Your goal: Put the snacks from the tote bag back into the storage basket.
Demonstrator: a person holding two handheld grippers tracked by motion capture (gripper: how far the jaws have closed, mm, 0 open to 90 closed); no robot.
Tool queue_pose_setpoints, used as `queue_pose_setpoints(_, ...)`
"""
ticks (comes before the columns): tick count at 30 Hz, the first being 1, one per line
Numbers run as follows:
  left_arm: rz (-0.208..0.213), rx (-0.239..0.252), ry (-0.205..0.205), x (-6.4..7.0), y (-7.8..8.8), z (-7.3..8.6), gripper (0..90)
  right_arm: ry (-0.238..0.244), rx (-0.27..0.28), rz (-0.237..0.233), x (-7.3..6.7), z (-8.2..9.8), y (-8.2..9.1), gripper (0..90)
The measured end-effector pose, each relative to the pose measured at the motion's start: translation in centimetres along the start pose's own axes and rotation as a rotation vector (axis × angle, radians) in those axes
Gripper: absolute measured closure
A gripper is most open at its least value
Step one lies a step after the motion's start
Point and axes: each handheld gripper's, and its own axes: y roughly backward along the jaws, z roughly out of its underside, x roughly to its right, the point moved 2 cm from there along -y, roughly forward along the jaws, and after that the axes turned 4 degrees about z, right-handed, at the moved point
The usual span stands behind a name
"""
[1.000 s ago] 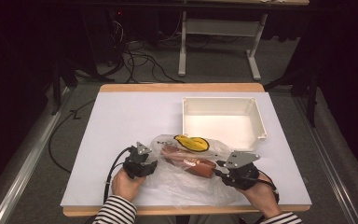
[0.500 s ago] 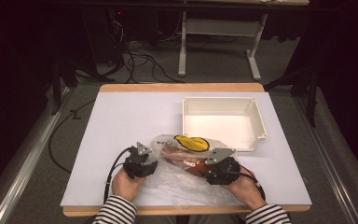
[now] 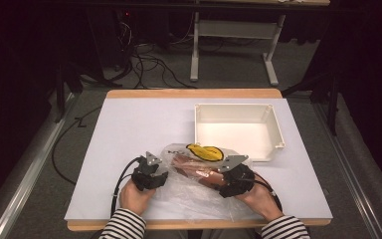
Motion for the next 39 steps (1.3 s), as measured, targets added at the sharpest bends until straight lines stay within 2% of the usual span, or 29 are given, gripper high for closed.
queue_pose_setpoints(10, 0.004, 0.0, 0.0, 0.0, 0.0, 0.0, 54.8, -0.011, -0.027, -0.015, 0.1, 0.2, -1.0, 34.0)
queue_pose_setpoints(21, 0.003, 0.005, -0.001, 0.1, 0.0, 0.1, 52.4, 0.008, -0.059, -0.023, -0.1, 0.3, -1.9, 34.4)
queue_pose_setpoints(31, 0.001, 0.001, 0.006, 0.2, -0.1, 0.0, 51.7, 0.003, -0.051, -0.031, -0.5, 0.3, -1.7, 37.6)
queue_pose_setpoints(39, -0.004, -0.001, 0.021, 0.1, -0.1, -0.1, 52.0, 0.009, -0.039, -0.036, -0.5, 0.4, -0.7, 37.7)
